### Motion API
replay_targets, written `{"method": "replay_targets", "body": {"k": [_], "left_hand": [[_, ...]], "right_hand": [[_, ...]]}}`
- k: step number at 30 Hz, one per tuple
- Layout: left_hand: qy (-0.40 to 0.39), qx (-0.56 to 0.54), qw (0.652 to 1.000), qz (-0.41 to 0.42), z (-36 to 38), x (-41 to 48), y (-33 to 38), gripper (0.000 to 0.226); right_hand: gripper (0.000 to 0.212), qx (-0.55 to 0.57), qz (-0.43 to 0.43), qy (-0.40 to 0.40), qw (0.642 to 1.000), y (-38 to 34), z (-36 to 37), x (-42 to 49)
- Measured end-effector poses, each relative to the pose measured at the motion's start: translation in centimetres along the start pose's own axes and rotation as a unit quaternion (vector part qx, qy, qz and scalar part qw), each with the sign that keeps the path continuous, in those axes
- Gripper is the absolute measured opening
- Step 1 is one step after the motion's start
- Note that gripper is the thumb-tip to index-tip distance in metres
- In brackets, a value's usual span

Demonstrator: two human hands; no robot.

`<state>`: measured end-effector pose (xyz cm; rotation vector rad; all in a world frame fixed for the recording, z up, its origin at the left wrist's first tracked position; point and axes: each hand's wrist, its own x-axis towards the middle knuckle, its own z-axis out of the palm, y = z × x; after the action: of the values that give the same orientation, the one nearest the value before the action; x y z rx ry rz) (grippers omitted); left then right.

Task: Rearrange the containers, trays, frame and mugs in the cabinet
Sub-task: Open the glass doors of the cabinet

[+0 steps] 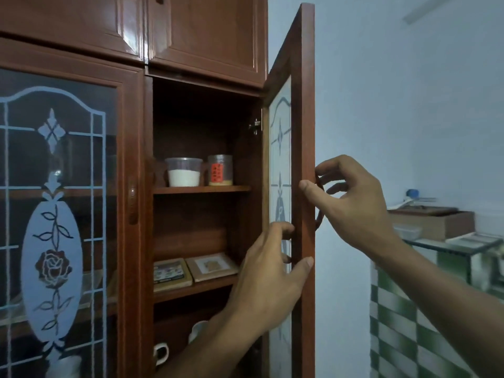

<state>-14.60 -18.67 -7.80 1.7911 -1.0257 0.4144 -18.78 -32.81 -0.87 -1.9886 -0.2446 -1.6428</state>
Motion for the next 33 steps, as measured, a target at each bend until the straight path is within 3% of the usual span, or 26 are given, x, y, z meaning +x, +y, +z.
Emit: {"method": "replay_targets", "body": {"k": [22, 33], "left_hand": [[0.006, 0.027, 1.000, -0.011, 9.6, 5.4, 1.0, 0.079], [0.010, 0.027, 1.000, -0.009, 10.9, 6.3, 0.6, 0.072]], "right_hand": [[0.008, -0.067, 0.117, -0.005, 0.991, 6.0, -6.1, 1.1], [0.009, -0.081, 0.131, -0.010, 0.988, 7.1, -6.3, 1.5]]}}
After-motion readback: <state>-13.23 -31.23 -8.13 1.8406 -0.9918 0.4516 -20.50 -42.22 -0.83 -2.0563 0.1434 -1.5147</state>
